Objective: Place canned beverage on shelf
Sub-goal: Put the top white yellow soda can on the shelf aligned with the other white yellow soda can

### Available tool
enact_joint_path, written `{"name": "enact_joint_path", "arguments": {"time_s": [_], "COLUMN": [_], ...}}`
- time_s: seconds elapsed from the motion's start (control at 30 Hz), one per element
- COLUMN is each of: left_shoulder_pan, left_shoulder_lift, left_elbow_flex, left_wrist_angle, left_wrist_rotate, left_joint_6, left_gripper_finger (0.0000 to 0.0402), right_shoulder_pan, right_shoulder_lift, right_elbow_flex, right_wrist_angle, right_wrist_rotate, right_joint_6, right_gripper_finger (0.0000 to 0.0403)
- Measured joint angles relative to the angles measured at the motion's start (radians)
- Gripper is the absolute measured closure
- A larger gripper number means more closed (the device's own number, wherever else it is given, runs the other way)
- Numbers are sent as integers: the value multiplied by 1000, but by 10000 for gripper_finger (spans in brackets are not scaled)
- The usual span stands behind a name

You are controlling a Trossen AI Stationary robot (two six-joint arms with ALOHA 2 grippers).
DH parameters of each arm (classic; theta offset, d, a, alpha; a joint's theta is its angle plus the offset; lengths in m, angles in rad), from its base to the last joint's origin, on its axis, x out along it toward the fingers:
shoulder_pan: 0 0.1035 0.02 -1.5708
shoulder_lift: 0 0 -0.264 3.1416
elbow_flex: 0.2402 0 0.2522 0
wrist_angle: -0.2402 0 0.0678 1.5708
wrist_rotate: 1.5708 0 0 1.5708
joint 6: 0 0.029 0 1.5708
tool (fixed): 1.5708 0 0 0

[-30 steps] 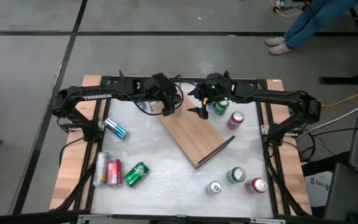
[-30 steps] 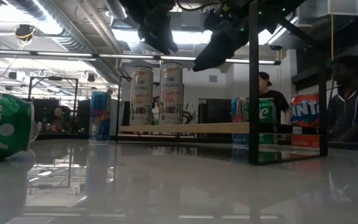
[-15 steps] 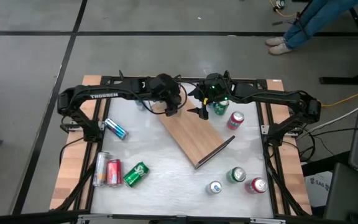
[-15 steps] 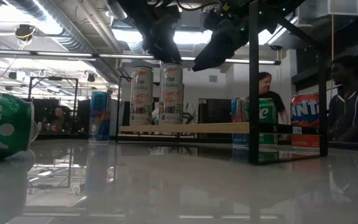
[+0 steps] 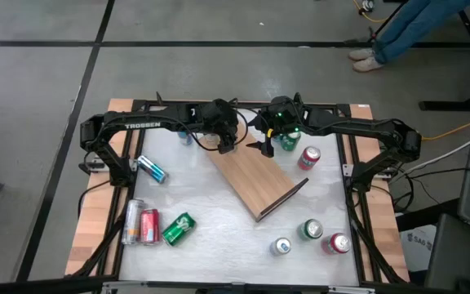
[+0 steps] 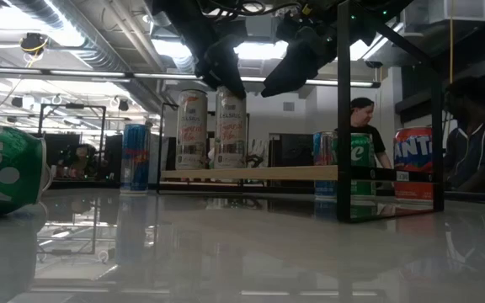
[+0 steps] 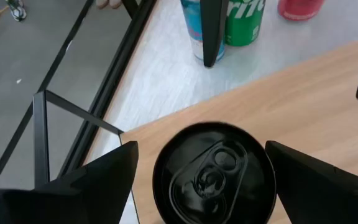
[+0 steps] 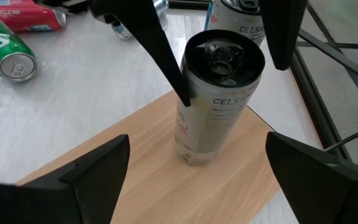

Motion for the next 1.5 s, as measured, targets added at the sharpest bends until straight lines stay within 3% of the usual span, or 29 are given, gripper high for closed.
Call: {"name": "enact_joint_path", "arguments": {"time_s": [0.5,1.03,1.5], "left_shoulder_pan": [2,25,101], "left_shoulder_lift": [3,3,3], "left_elbow_flex": [0,0,0], "left_wrist_angle": [-24,-21,-20], "left_wrist_rotate": [-28,-44,-46], "left_joint_6": [6,7,-2], "left_gripper_finger": [64,146,148], "right_shoulder_pan": [0,0,0], "right_shoulder_lift": [0,0,0], "right_elbow_flex": [0,0,-1], "right_wrist_angle": [-12,-14,-14], "right_wrist_rotate": [0,-1,-1], "right_joint_6": [0,0,0], "right_gripper_finger": [38,38,38]}}
